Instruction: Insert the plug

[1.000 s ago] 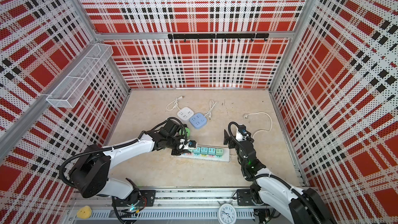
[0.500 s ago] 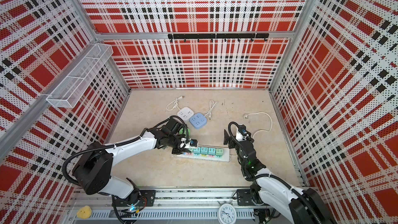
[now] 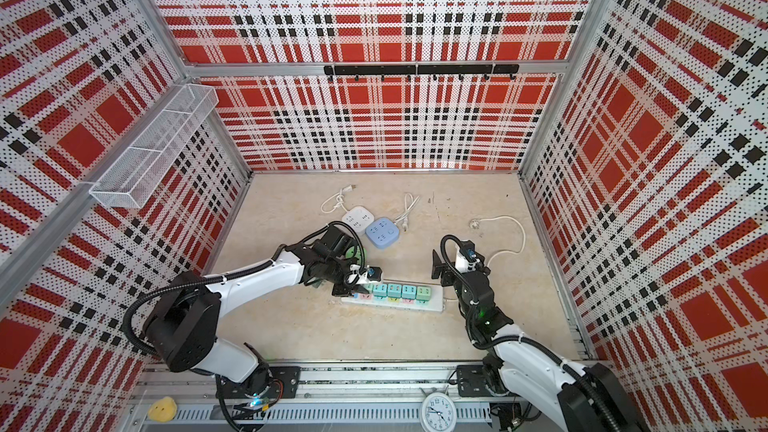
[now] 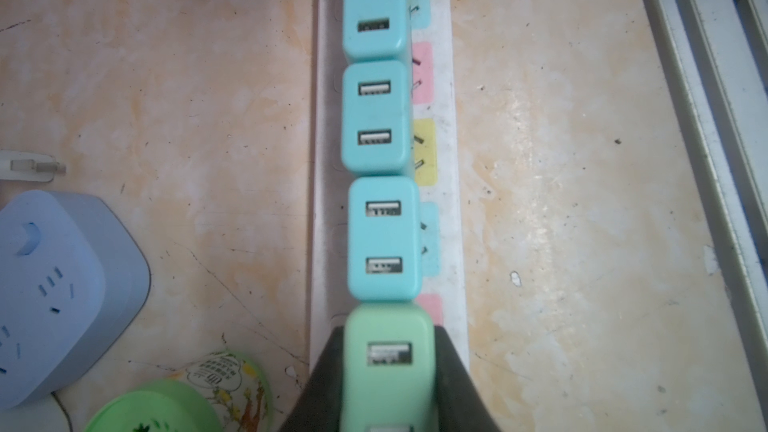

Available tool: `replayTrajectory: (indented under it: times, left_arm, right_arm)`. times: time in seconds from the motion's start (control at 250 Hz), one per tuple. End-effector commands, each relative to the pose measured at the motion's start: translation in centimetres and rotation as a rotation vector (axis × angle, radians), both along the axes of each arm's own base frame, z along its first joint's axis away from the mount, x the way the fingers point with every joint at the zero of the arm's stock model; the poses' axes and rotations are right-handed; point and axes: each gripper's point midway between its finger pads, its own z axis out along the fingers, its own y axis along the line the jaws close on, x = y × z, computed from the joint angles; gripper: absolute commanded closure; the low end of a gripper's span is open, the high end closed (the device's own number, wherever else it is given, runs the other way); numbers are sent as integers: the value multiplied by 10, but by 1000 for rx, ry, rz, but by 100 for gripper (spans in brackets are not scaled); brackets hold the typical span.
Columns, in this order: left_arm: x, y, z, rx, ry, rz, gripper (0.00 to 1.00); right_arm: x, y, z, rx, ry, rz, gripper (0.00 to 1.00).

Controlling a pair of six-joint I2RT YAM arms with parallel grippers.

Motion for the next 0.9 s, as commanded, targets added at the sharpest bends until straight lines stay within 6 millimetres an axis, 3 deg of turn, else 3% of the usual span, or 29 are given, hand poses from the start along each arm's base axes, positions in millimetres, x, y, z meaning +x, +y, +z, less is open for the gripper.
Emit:
replayTrajectory:
  times: [0.0, 0.096, 0.244, 0.524, 0.604, 0.684, 0.896]
  left_arm:
    - [-1, -4, -1, -14, 3, -15, 100]
    - [2, -5, -5, 3, -7, 5, 100]
    - [1, -9, -12, 38, -6, -10, 100]
    - [-12, -14, -14, 52, 11, -68, 100]
    - [-19, -24, -2, 1, 30, -92, 100]
    - [-21, -32, 7, -52, 33, -90, 100]
    - [-22, -44, 7, -89, 44, -42, 100]
  right_arm:
    - [7, 17, 15, 21, -12, 71, 0]
    - [8, 43, 14, 50, 77, 190, 0]
    - [-8, 69, 24, 120, 127, 285, 0]
    - [-43, 100, 4, 23, 231, 294, 0]
    - [-53, 95, 1, 29, 235, 289, 0]
    - [-57, 77, -1, 52, 243, 219, 0]
    - [-67, 32, 10, 67, 228, 71, 0]
